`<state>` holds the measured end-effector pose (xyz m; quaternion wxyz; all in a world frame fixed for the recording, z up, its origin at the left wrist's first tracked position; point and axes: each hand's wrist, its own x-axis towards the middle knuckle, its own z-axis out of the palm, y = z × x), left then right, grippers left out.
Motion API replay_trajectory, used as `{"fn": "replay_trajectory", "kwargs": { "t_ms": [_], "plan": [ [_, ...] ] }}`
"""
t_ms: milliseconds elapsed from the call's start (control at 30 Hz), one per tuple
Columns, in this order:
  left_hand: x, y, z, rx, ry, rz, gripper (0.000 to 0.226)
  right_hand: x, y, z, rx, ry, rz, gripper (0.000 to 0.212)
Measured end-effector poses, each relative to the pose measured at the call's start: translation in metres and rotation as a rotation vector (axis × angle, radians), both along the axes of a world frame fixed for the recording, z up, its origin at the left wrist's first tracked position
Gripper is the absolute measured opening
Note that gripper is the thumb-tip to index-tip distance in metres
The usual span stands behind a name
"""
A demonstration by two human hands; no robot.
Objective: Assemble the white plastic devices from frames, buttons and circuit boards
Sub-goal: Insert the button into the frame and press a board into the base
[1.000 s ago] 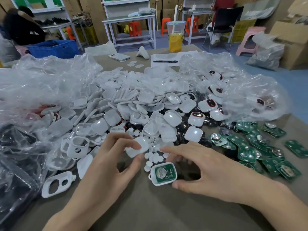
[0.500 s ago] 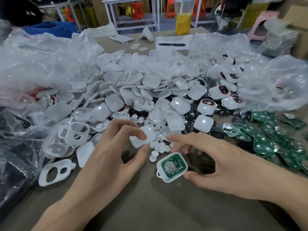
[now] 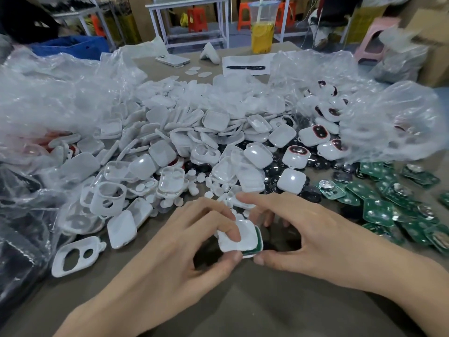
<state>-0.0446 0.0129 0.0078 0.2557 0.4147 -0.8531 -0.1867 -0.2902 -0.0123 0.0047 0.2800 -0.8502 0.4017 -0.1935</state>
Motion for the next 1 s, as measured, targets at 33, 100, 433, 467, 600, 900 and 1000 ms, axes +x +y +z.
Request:
{"fn": "replay_trajectory", "kwargs": {
  "t_ms": [33, 100, 433, 467, 600, 900, 1000],
  "plan": [
    [-0.0002, -0.0001, 0.0, 0.002, -0.011, -0.01, 0.011, 0.0001, 0.0, 0.0, 0.001, 0.001, 0.002, 0.072],
    [-0.0001, -0.0006, -0.0007, -0.006, -0.039, -0.025, 0.011, 0.0004, -0.0003, 0.0002, -0.003, 0.0, 0.01, 0.071],
    [-0.0003, -0.0025, -0.0026, -0.005, -0.074, -0.052, 0.016, 0.0007, -0.0009, 0.0, -0.012, 0.016, 0.011, 0.069],
    [-0.0001, -0.0022, -0.0026, -0.006, -0.072, -0.054, 0.017, 0.0005, -0.0007, -0.0001, -0.011, 0.019, 0.011, 0.068],
    [0.0006, -0.0011, -0.0032, 0.009, -0.048, -0.052, 0.017, -0.0001, -0.0001, -0.0004, -0.023, 0.026, 0.012, 0.068],
    [-0.0004, -0.0029, -0.0048, -0.021, -0.056, -0.068, 0.013, 0.0001, -0.0002, 0.0011, -0.025, 0.063, 0.024, 0.064],
    [-0.001, -0.004, -0.0047, -0.041, -0.072, -0.069, 0.012, 0.0004, -0.0017, 0.0013, -0.026, 0.084, 0.019, 0.062]
  ]
}}
